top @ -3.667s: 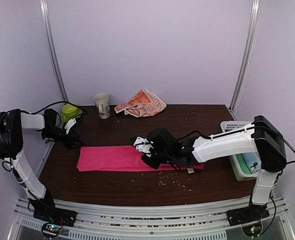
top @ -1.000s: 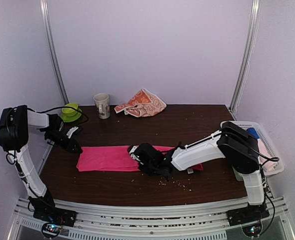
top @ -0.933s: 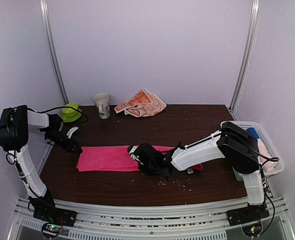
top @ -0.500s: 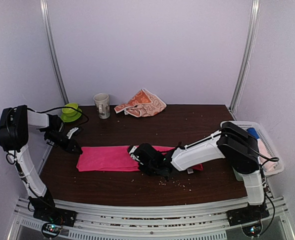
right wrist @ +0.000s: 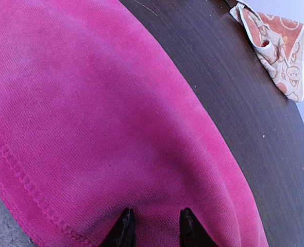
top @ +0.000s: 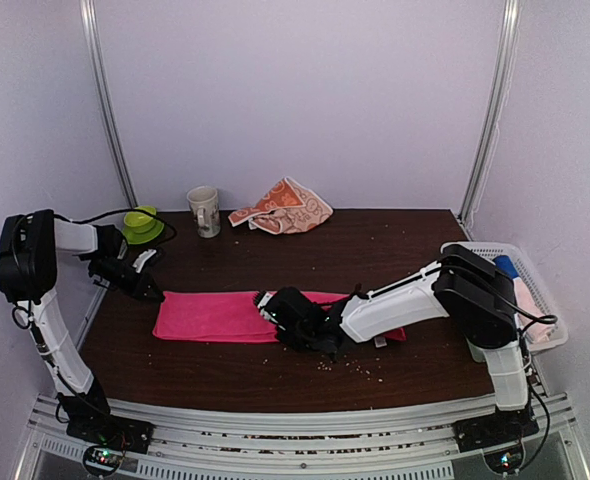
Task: Roll the towels
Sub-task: Adjust the towel at the center of the board.
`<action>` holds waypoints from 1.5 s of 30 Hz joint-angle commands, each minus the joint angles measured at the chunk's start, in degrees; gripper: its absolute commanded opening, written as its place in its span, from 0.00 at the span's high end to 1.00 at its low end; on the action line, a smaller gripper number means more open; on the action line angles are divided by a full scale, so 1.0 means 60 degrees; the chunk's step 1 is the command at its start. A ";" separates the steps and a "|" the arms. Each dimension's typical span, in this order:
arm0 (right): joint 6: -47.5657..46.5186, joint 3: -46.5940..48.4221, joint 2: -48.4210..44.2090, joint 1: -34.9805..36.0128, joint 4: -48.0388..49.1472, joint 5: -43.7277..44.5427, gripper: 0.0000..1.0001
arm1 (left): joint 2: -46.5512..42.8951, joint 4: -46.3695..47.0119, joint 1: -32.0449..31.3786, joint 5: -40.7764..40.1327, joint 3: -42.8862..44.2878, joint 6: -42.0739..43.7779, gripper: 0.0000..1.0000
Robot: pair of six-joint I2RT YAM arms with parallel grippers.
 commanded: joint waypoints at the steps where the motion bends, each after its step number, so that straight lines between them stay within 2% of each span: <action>1: -0.0001 0.0040 0.0501 0.0131 -0.0772 -0.0199 0.69 | -0.0166 0.0331 0.0012 -0.0206 0.0181 -0.0197 1.00; 9: -0.0037 0.0047 0.0446 0.0143 -0.0889 -0.0200 0.69 | -0.0213 0.0747 0.0100 -0.1035 0.0033 -0.0438 1.00; 13: -0.0103 0.0025 0.0321 0.0171 -0.0984 -0.0241 0.67 | -0.0257 0.0785 0.0096 -0.1208 0.0099 -0.0497 0.84; 17: -0.0179 0.0020 -0.0224 0.0164 -0.1214 -0.0465 0.58 | -0.0535 0.0866 0.0108 -0.1439 0.0140 -0.0514 0.56; 19: -0.0267 0.0053 -0.0565 0.0173 -0.1404 -0.0608 0.52 | -0.0844 0.1043 0.0107 -0.1649 0.0116 -0.0563 0.48; 21: -0.0453 0.0096 -0.0906 0.0164 -0.1631 -0.0901 0.50 | -0.1230 0.1142 0.0051 -0.1697 0.0063 -0.0539 0.45; 28: -0.1474 0.0341 -0.1316 0.0166 -0.2118 -0.1620 0.55 | -0.1994 0.1442 -0.0684 -0.1492 -0.0600 -0.0110 0.44; 33: -0.1991 0.0571 -0.1101 0.0168 -0.1843 -0.2390 0.61 | -0.1608 0.2122 -0.1095 -0.1864 -0.0942 -0.0288 0.52; 45: -0.2433 0.1817 -0.0120 0.0165 -0.2331 -0.3363 0.65 | -0.0672 0.3146 -0.1123 -0.2482 -0.0718 -0.0900 0.52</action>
